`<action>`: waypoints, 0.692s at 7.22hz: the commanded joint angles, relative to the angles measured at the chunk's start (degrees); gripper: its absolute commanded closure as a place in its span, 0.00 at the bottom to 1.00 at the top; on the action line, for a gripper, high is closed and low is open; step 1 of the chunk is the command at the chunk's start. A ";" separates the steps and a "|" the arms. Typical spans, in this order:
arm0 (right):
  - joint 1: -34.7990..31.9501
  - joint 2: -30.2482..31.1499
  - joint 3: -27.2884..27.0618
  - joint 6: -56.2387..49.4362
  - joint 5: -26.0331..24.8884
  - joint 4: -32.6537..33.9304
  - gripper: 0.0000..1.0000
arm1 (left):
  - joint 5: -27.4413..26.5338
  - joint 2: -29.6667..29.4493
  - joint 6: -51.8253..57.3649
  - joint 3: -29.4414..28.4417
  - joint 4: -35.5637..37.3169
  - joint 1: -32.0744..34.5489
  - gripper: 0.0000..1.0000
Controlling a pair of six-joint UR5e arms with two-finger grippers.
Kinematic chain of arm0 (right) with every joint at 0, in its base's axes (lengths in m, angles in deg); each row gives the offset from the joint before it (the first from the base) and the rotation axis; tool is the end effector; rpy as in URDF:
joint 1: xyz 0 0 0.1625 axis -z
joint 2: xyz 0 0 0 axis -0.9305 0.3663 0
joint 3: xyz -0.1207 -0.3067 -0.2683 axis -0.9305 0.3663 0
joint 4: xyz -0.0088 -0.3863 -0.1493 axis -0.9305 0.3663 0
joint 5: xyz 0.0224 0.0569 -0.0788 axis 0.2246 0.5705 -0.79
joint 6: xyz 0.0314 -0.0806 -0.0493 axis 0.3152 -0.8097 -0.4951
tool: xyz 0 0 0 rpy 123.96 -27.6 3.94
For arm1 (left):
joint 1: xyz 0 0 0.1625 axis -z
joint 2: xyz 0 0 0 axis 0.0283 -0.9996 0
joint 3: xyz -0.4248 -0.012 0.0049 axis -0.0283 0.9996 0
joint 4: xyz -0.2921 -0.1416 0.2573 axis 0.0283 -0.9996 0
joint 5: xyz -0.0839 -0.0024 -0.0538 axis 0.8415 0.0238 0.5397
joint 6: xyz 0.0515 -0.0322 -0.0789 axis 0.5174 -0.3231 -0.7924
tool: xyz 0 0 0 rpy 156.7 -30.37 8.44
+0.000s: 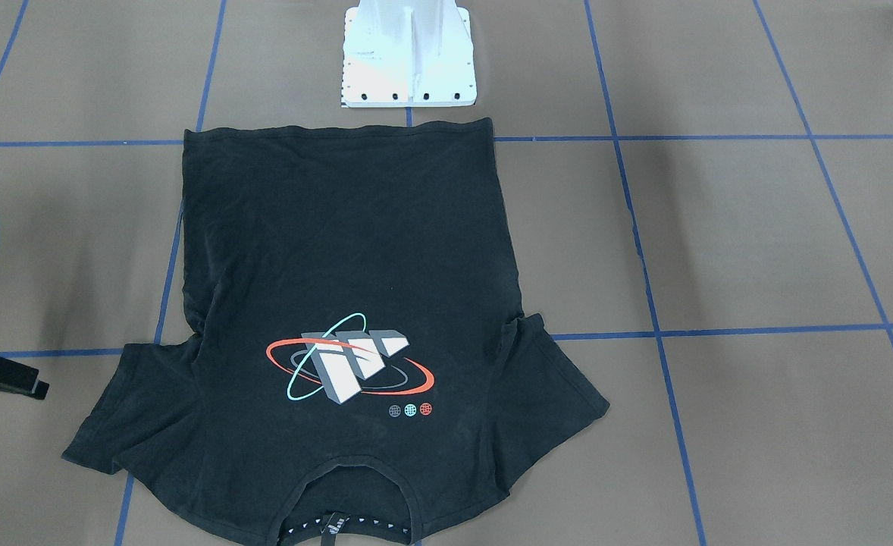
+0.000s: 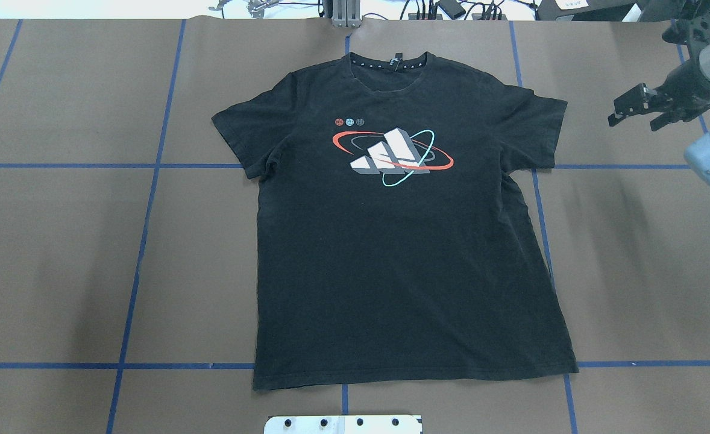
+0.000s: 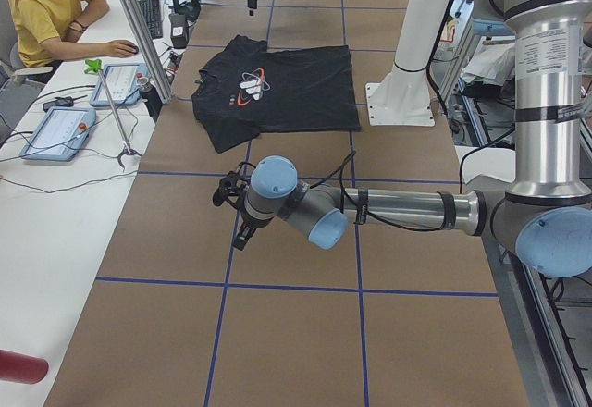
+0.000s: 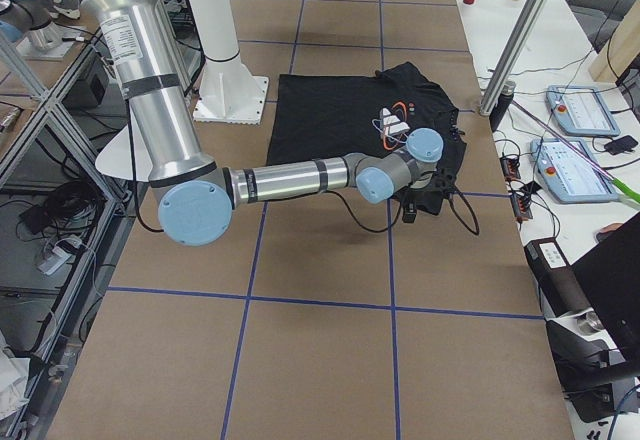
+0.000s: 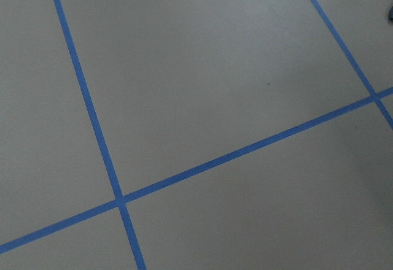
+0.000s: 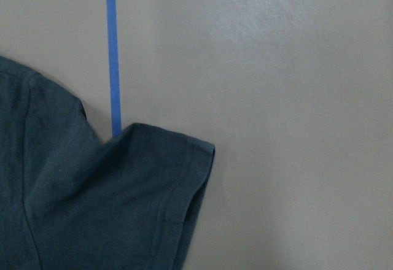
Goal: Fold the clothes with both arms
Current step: 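Move the right gripper over the shirt's sleeve and shoulder nearest it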
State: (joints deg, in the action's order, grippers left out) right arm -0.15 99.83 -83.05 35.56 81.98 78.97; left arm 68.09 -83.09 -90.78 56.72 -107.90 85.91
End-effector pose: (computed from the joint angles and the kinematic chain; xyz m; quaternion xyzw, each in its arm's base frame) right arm -0.2042 -0.6930 0.5007 0.0153 -0.4523 0.0622 0.8896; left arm -0.0123 -0.4691 0.5764 0.2296 0.4186 0.1133 0.8713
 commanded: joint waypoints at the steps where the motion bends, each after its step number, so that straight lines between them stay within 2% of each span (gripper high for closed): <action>1: -0.33 -3.38 3.61 12.97 -0.13 -5.48 0.02 | 0.94 0.33 0.00 1.11 -0.13 0.17 0.00; 3: -0.16 -1.20 9.29 16.84 -2.58 -20.56 0.02 | 1.74 0.60 0.00 1.12 -0.12 0.17 0.00; 4: -0.16 -0.49 11.33 16.84 -3.63 -23.77 0.02 | 1.83 0.60 0.00 1.21 -0.21 0.17 0.00; 5: -0.07 -0.39 11.61 17.28 -6.95 -23.89 0.02 | 1.83 0.60 0.00 1.38 -0.21 0.17 0.00</action>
State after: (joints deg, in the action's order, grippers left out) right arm -0.29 98.97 -72.82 52.17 78.05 57.49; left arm 69.84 -82.51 -90.78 57.95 -108.08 86.08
